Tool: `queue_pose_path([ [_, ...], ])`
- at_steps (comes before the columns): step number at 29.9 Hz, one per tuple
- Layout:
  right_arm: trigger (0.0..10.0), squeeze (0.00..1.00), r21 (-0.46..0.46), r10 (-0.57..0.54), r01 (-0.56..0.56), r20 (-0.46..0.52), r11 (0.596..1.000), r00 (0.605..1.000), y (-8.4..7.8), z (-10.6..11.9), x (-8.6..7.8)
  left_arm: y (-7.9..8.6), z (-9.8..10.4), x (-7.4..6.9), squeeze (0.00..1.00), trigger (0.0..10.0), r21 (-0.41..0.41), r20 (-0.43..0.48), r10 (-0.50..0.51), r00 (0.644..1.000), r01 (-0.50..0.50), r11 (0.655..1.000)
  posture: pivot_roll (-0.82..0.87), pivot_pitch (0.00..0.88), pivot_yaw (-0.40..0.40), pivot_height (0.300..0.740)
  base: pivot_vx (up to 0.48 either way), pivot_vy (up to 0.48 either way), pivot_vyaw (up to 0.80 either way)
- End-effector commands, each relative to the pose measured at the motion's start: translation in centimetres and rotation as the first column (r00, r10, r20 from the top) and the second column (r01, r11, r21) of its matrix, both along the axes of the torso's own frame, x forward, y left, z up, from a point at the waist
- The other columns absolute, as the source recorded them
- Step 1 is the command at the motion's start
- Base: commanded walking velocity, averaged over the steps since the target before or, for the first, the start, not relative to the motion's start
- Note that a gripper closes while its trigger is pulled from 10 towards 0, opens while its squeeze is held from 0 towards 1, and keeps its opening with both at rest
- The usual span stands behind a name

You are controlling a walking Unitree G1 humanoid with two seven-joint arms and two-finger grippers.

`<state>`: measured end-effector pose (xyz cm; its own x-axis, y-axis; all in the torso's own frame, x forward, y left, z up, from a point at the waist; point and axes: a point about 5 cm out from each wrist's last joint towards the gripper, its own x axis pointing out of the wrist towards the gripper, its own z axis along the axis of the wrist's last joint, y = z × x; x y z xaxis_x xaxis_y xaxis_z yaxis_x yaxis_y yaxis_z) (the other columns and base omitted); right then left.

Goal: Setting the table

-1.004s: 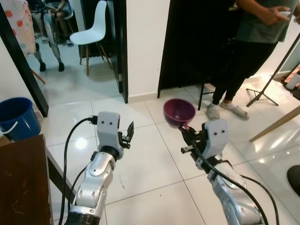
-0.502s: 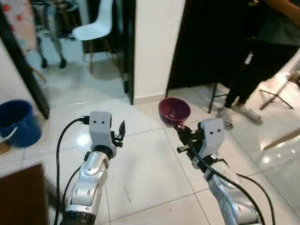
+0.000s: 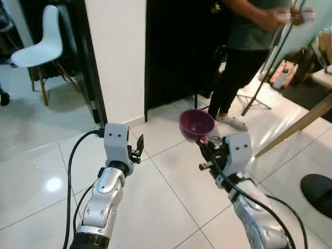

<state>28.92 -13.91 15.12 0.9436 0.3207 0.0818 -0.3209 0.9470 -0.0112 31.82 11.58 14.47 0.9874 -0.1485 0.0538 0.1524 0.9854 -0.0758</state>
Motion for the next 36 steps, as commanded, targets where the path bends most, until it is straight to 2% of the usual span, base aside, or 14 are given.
queue_pose_path([
  [1,10.0,0.0,-0.008,-0.016,0.016,-0.002,1.0,1.0,-0.42,-0.06,-0.03,-0.46,-0.32,-0.06,0.0,10.0,0.002,-0.016,-0.013,1.0,0.013,1.0,-0.14,0.0,0.069,0.74,0.48,0.0,-0.79],
  [36,10.0,0.0,-0.011,-0.02,0.02,-0.002,1.0,1.0,-0.5,-0.1,-0.07,-0.47,-0.22,0.14,0.0,10.0,0.0,-0.014,-0.015,1.0,0.015,1.0,-0.14,0.0,0.071,0.74,0.48,0.0,-0.79],
])
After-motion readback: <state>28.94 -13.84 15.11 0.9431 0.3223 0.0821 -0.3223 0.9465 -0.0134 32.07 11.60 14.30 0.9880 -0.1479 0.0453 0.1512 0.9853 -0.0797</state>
